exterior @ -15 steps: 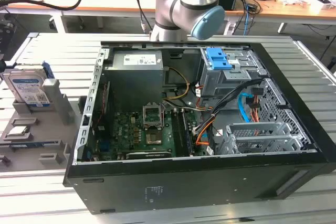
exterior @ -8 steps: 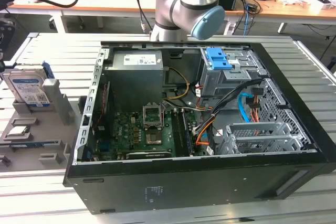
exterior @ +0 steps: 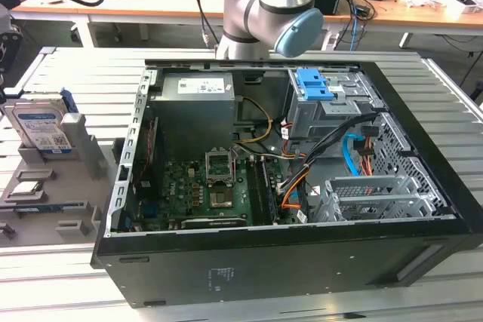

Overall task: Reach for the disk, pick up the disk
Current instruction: 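Pick up the disk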

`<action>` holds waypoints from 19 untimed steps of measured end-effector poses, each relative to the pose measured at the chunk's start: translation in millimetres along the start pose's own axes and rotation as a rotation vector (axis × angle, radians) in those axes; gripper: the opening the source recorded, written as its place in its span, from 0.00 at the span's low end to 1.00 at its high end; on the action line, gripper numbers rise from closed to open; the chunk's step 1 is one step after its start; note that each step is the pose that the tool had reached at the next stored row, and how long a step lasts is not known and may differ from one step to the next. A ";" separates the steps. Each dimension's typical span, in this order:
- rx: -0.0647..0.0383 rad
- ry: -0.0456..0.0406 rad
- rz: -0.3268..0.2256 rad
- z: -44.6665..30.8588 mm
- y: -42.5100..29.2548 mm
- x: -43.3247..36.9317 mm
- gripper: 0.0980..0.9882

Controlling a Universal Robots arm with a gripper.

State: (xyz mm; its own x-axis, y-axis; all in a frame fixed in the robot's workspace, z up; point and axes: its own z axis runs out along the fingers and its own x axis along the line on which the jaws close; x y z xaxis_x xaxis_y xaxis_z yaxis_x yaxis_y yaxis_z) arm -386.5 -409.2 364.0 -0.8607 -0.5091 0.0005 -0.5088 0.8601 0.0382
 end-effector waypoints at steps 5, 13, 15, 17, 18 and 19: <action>0.000 0.0025 -0.065 0.0 0.0 0.0 0.01; 0.000 0.0066 -0.172 0.0 0.0 0.0 0.01; 0.000 0.0076 -0.198 0.0 0.0 0.0 0.01; 0.000 0.0085 -0.223 0.0 0.0 0.0 0.01; 0.000 0.0092 -0.240 0.0 0.0 0.0 0.01; 0.000 0.0102 -0.267 0.0 0.0 0.0 0.01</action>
State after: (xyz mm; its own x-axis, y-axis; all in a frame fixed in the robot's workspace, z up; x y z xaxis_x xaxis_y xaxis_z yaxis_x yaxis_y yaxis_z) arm -386.5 -409.2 364.1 -0.6959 -0.7181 0.0005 -0.7176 0.6954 0.0382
